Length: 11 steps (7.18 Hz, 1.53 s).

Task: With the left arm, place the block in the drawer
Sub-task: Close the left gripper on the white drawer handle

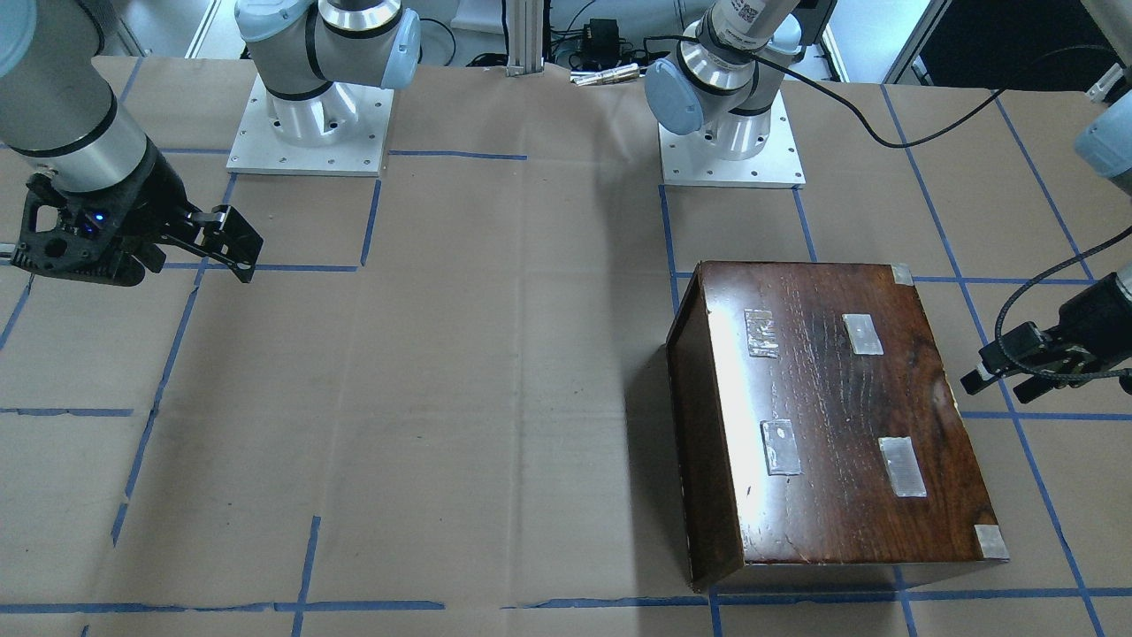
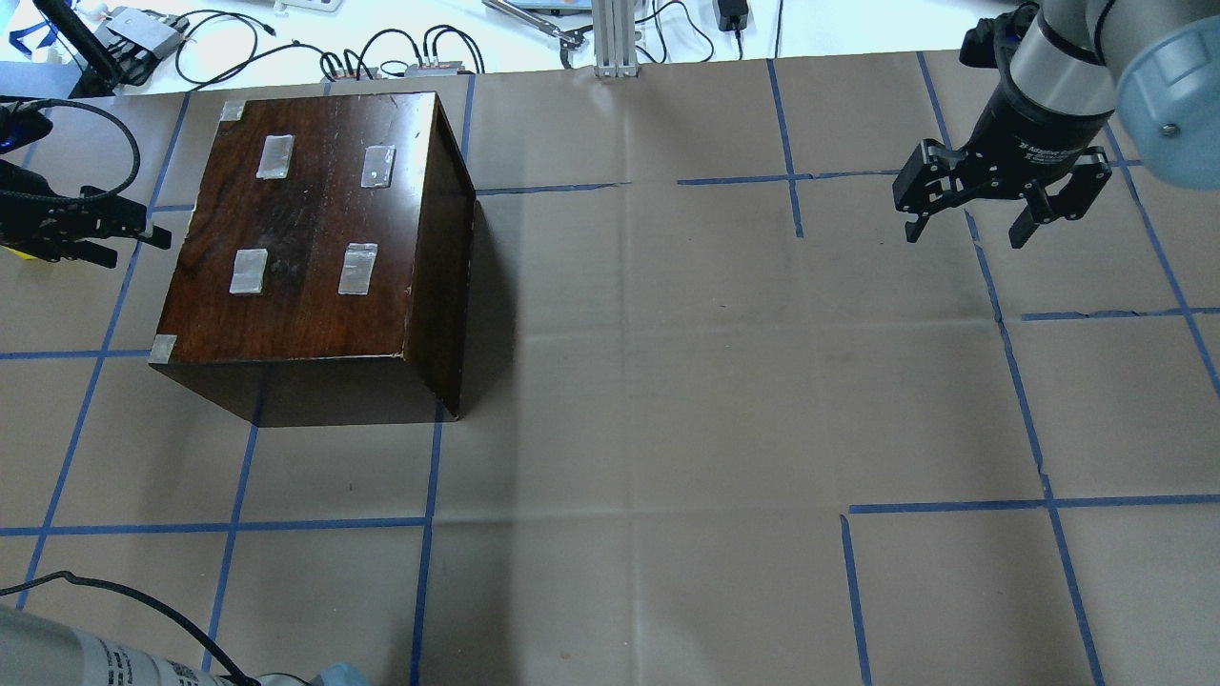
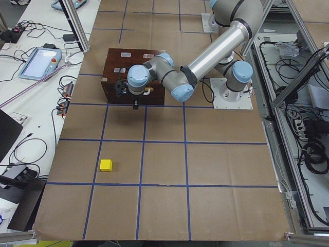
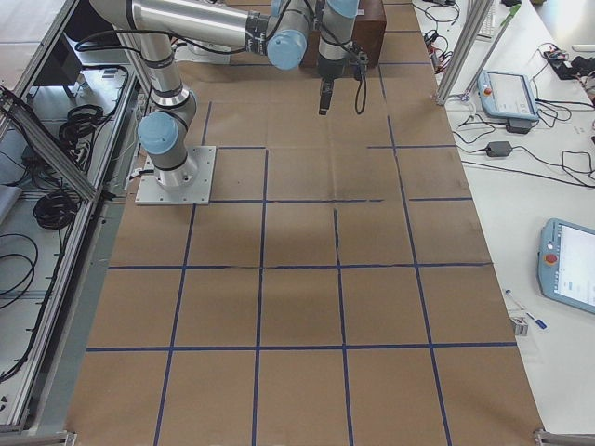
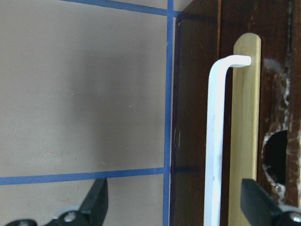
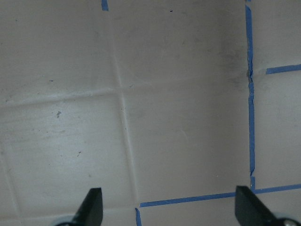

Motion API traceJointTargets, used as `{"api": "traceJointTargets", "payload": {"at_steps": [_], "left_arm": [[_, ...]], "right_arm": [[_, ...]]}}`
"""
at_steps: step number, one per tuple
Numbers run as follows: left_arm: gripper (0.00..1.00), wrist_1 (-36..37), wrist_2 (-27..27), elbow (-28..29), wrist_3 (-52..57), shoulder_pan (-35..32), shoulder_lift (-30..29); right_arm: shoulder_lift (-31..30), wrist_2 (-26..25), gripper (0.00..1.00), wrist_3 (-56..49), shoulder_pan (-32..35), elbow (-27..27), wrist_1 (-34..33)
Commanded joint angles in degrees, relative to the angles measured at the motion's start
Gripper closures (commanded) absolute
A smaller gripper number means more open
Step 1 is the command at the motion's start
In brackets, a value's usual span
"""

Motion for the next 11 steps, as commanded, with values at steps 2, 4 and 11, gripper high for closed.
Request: {"api": "traceJointTargets", "payload": {"at_steps": [2, 4, 11], "left_arm": [[0.01, 2.0, 0.0, 0.0, -0.2, -2.1, -1.1], [0.01, 2.1, 0.0, 0.1, 0.0, -2.0, -1.9], [0.01, 2.1, -1.2, 0.7, 0.1, -1.9, -4.0]], "right_arm": [[0.0, 0.0, 0.00, 0.0, 0.0, 0.0, 0.0], [0.0, 0.0, 0.00, 0.0, 0.0, 0.0, 0.0], [-0.1, 0.0, 0.00, 0.0, 0.0, 0.0, 0.0]]}}
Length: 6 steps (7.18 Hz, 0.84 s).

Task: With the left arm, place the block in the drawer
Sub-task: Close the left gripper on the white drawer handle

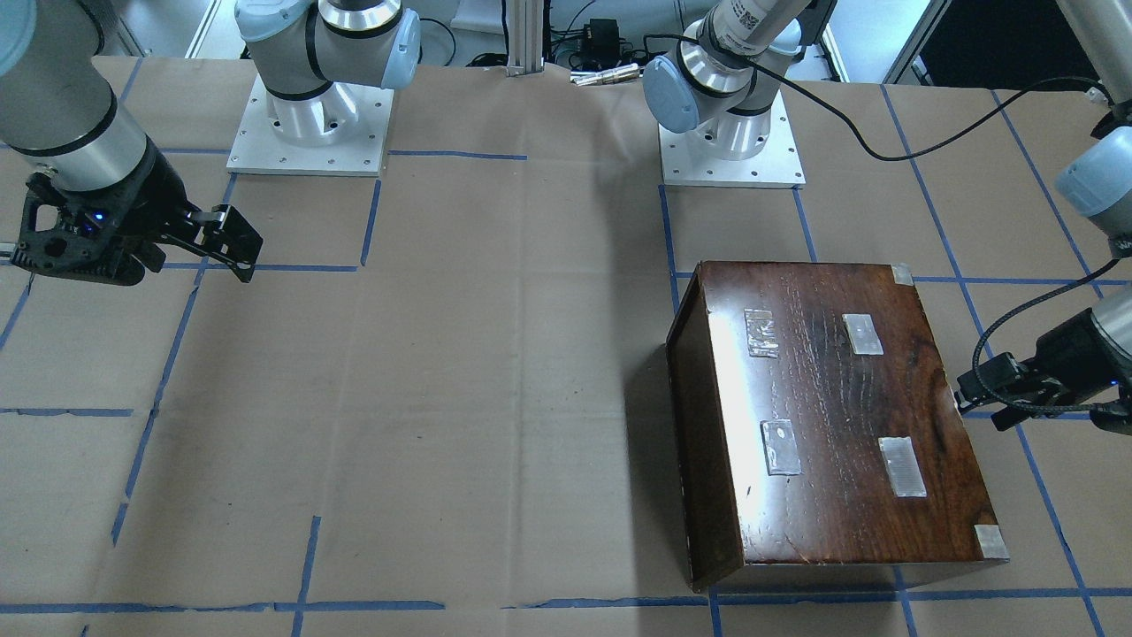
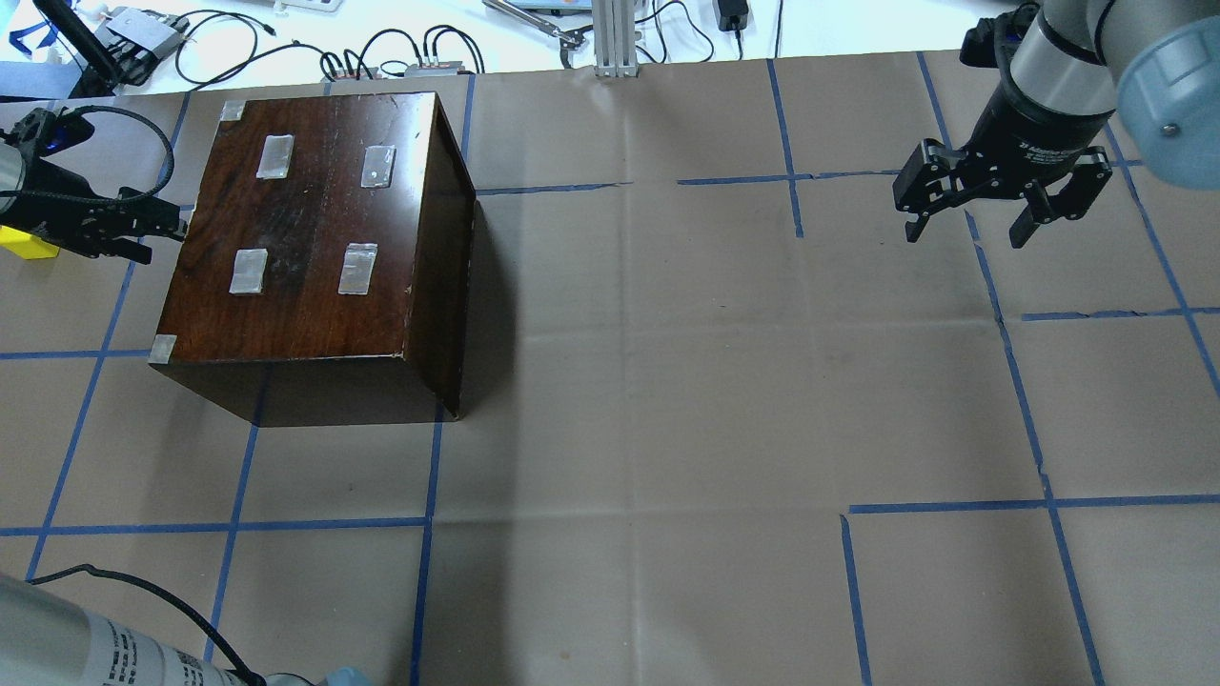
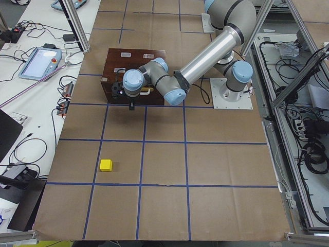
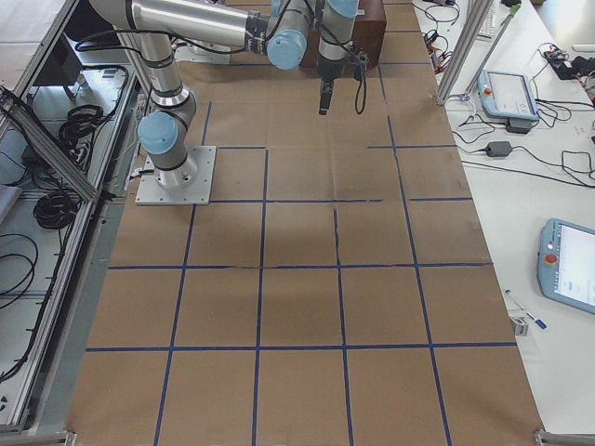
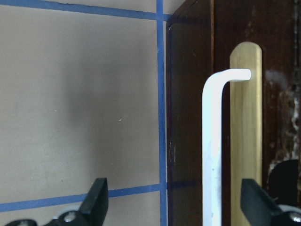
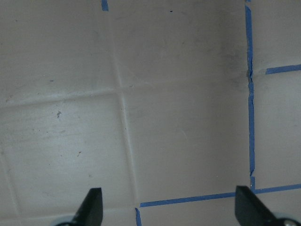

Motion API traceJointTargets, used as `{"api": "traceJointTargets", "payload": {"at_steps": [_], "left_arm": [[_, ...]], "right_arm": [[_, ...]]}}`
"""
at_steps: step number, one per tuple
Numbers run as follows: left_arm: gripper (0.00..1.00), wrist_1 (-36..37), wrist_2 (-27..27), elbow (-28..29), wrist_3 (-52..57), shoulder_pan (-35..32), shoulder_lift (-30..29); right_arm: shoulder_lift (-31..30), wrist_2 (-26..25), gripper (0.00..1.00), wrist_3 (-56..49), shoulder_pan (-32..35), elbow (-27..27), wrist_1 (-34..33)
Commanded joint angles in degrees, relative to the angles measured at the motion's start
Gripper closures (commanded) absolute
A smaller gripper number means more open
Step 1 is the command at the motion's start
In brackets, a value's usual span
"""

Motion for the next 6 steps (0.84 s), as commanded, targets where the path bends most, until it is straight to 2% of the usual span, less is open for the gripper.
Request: {"api": "traceJointTargets", "payload": {"at_steps": [1, 6], "left_arm": [[0.01, -0.1, 0.2, 0.0, 0.0, 0.0, -0.2], [0.01, 0.0, 0.5, 0.1, 0.1, 0.3, -1.1]], "right_arm": [[0.1, 0.0, 0.00, 0.0, 0.0, 0.0, 0.0], [0.0, 0.0, 0.00, 0.0, 0.0, 0.0, 0.0]]}}
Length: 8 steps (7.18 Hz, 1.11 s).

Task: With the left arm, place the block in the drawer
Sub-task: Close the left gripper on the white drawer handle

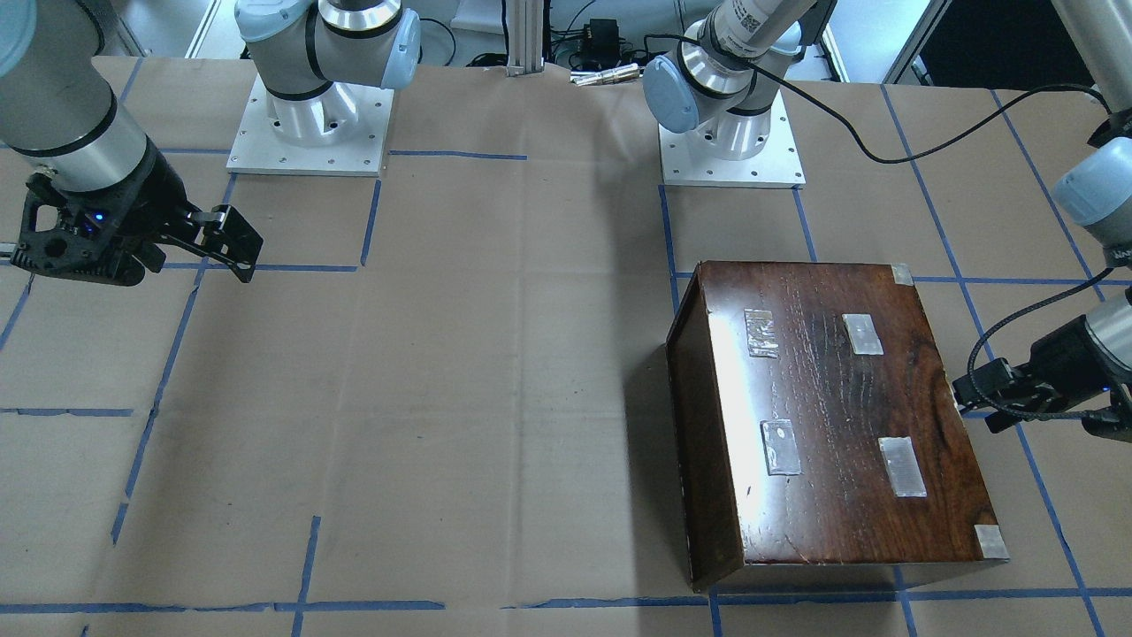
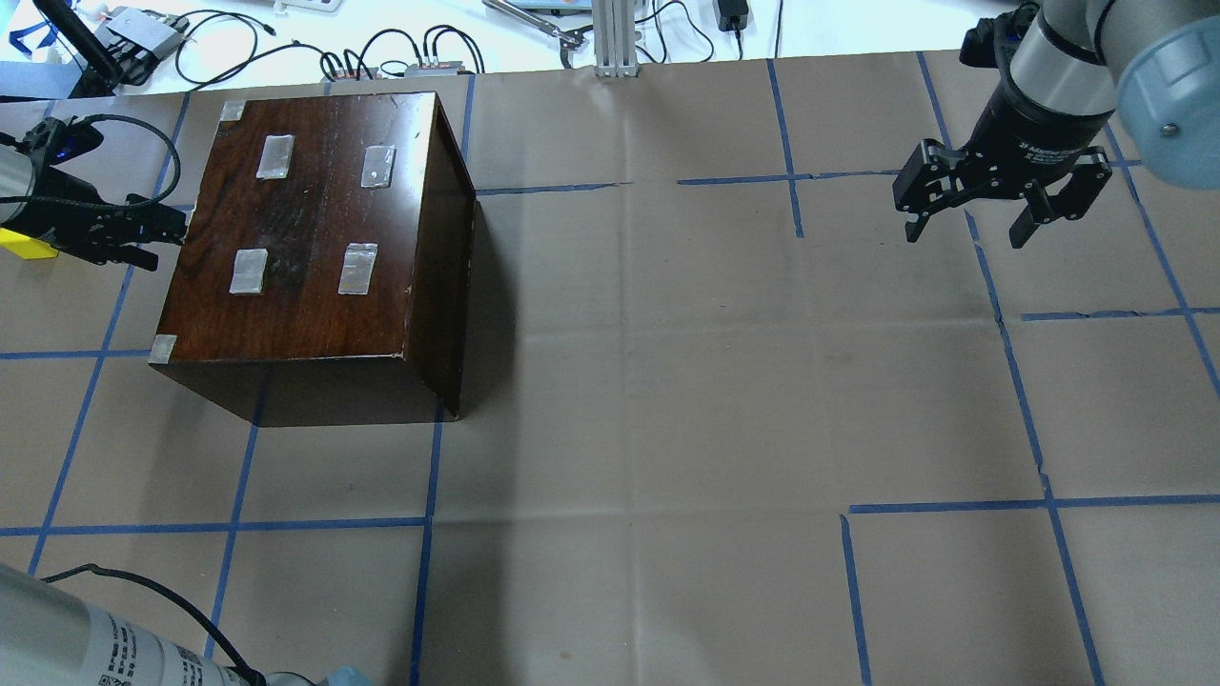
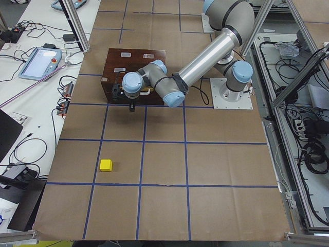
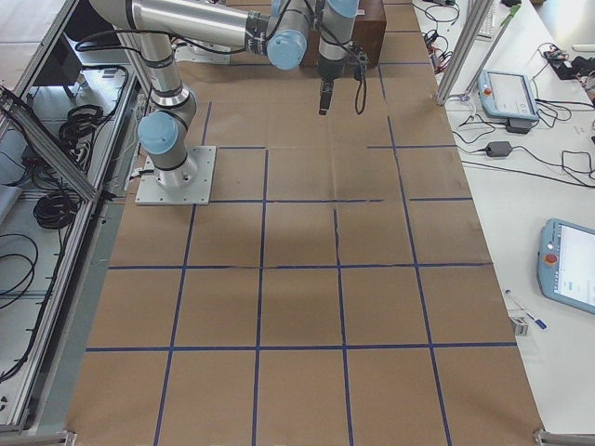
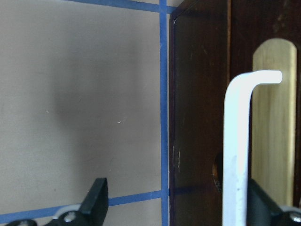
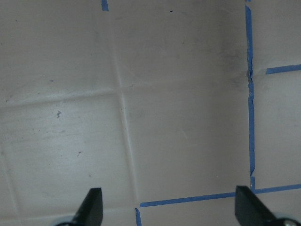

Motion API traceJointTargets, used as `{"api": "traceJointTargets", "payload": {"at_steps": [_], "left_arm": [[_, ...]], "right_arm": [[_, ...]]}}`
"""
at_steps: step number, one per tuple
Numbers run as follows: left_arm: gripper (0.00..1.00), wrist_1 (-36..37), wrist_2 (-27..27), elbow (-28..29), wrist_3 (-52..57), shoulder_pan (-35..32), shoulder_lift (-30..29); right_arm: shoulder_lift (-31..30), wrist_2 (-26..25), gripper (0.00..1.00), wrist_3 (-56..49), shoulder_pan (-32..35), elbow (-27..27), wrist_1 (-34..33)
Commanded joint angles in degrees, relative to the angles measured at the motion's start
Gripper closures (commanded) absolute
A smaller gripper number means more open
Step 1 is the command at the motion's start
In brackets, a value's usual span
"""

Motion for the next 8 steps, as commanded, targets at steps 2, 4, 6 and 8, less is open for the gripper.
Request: {"api": "traceJointTargets", "payload": {"at_steps": [2, 4, 6, 8], "left_arm": [[0.01, -0.1, 0.1, 1.2, 0.2, 0.2, -0.8], [0.01, -0.2, 0.2, 1.8, 0.2, 0.4, -0.9], [0.01, -0.3, 0.2, 1.8, 0.4, 2.1, -1.2], [0.01, -0.1, 0.3, 2.3, 0.4, 2.4, -1.8]], "right_arm": [[0.0, 0.0, 0.00, 0.0, 0.0, 0.0, 0.0], [0.0, 0.0, 0.00, 0.0, 0.0, 0.0, 0.0], [0.1, 0.0, 0.00, 0.0, 0.0, 0.0, 0.0], [0.1, 0.0, 0.00, 0.0, 0.0, 0.0, 0.0]]}}
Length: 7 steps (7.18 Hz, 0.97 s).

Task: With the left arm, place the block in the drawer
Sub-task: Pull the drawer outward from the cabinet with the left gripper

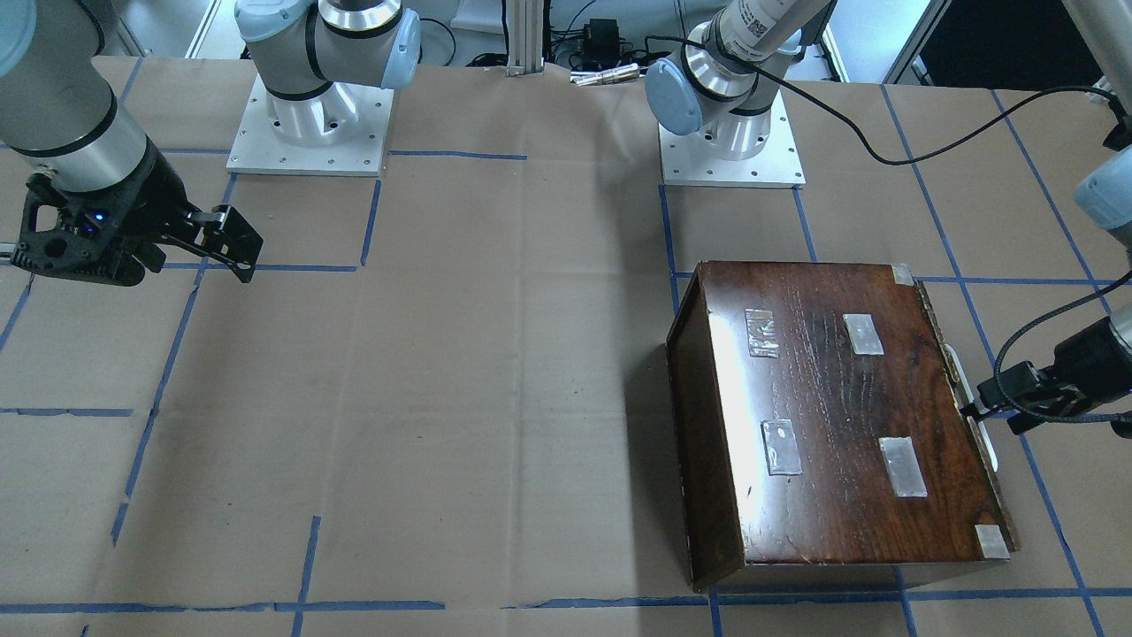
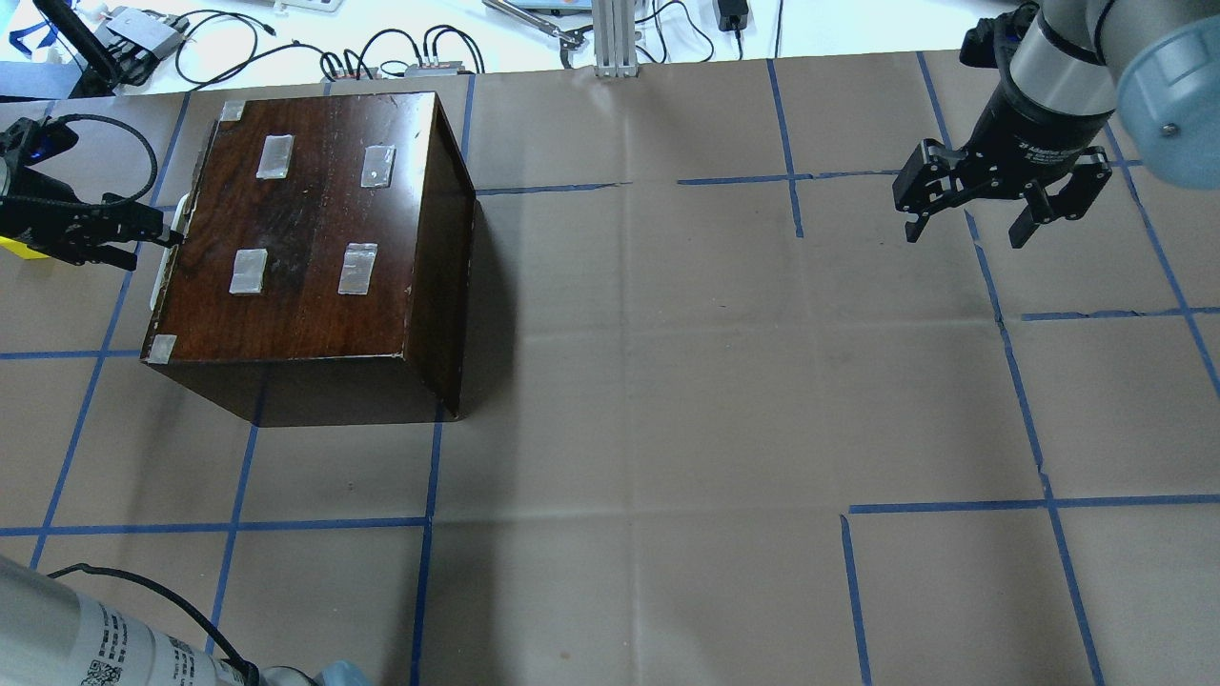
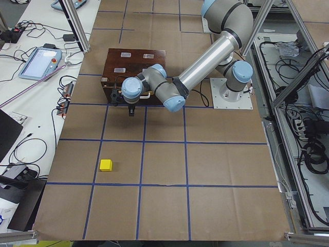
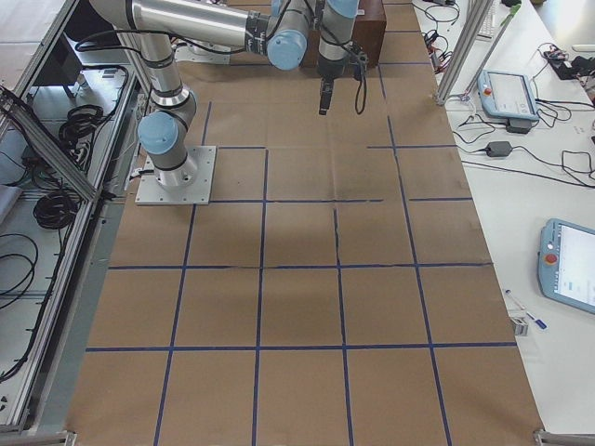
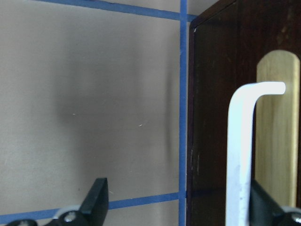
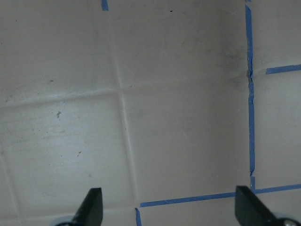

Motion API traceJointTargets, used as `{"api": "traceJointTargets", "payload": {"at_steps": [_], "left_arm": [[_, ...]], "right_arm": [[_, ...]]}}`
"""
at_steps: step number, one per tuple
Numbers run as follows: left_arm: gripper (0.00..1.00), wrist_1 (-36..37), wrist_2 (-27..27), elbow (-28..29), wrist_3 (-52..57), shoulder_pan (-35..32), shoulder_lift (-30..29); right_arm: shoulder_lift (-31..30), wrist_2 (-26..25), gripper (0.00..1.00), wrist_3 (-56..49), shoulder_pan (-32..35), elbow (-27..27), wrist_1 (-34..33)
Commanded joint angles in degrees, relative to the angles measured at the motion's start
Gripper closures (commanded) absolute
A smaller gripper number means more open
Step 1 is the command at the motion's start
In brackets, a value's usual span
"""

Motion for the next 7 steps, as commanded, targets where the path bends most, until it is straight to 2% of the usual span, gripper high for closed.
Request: {"api": "traceJointTargets", "payload": {"at_steps": [1, 7], "left_arm": [[0.01, -0.8, 0.1, 1.7, 0.0, 0.5, -0.5], [0.01, -1.1, 1.0, 3.4, 0.8, 2.3, -1.8]], "right_arm": [[-0.1, 0.0, 0.00, 0.0, 0.0, 0.0, 0.0], [-0.1, 0.0, 0.00, 0.0, 0.0, 0.0, 0.0]]}}
